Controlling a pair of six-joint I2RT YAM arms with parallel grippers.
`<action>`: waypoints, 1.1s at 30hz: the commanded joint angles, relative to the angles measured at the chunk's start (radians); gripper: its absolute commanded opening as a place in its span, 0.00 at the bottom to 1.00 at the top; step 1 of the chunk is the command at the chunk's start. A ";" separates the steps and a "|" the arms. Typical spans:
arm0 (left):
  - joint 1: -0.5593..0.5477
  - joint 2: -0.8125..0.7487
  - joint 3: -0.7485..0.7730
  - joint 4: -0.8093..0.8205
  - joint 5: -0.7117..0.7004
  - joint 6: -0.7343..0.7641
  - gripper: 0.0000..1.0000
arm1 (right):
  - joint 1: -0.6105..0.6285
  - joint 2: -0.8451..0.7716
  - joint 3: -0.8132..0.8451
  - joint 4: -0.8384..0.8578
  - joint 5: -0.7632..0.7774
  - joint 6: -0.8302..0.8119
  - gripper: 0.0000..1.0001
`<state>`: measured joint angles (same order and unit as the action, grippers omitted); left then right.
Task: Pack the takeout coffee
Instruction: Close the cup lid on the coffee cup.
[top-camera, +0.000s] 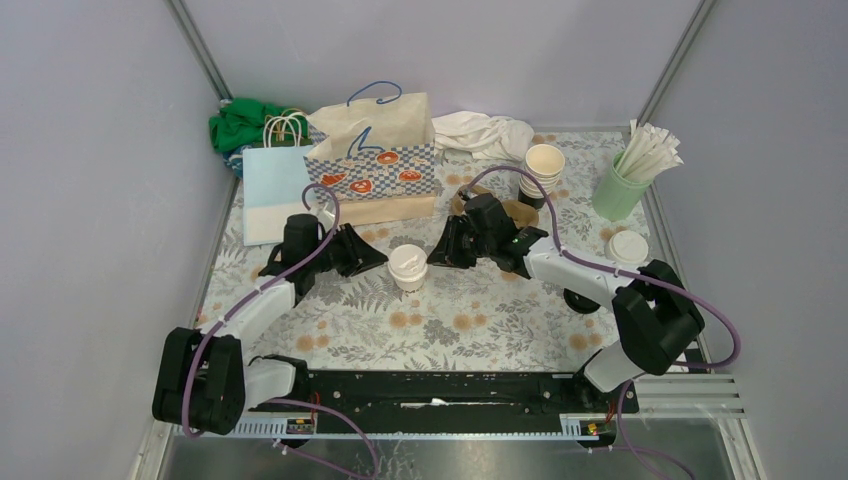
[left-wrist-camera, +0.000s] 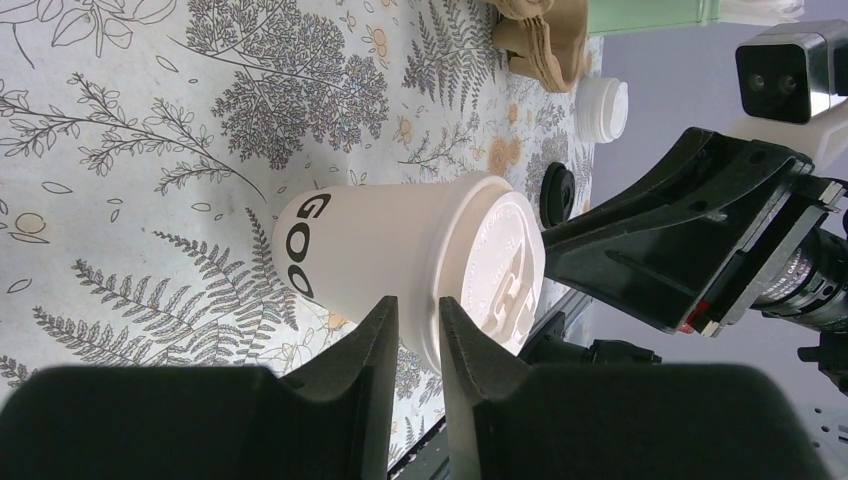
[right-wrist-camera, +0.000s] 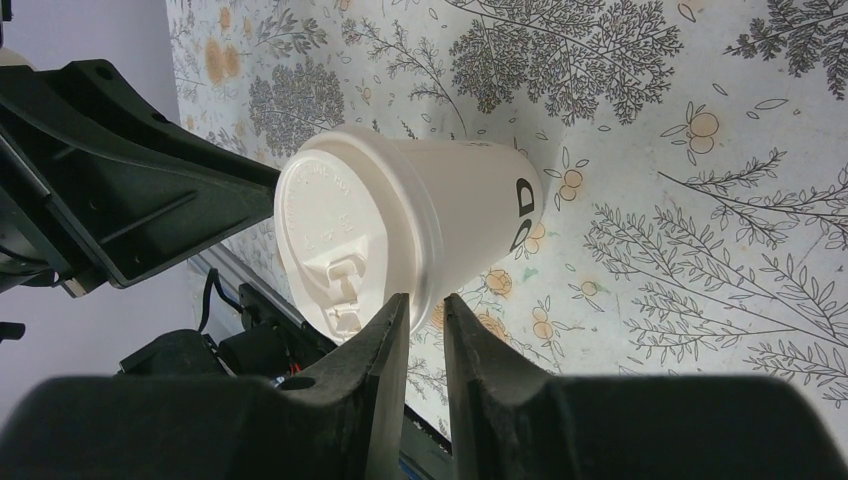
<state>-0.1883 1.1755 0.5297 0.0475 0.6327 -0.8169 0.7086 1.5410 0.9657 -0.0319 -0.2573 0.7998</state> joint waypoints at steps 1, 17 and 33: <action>0.004 0.012 -0.002 0.064 0.015 0.013 0.25 | -0.003 0.014 0.041 0.024 -0.037 -0.011 0.27; 0.003 0.052 -0.005 0.027 -0.005 0.032 0.15 | -0.003 0.056 0.035 0.018 -0.053 -0.013 0.24; -0.020 0.039 0.028 -0.041 -0.063 0.058 0.15 | -0.003 0.006 0.050 -0.028 0.007 -0.039 0.24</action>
<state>-0.1921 1.2255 0.5308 0.1207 0.6304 -0.8158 0.7059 1.5833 0.9810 -0.0162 -0.2970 0.7986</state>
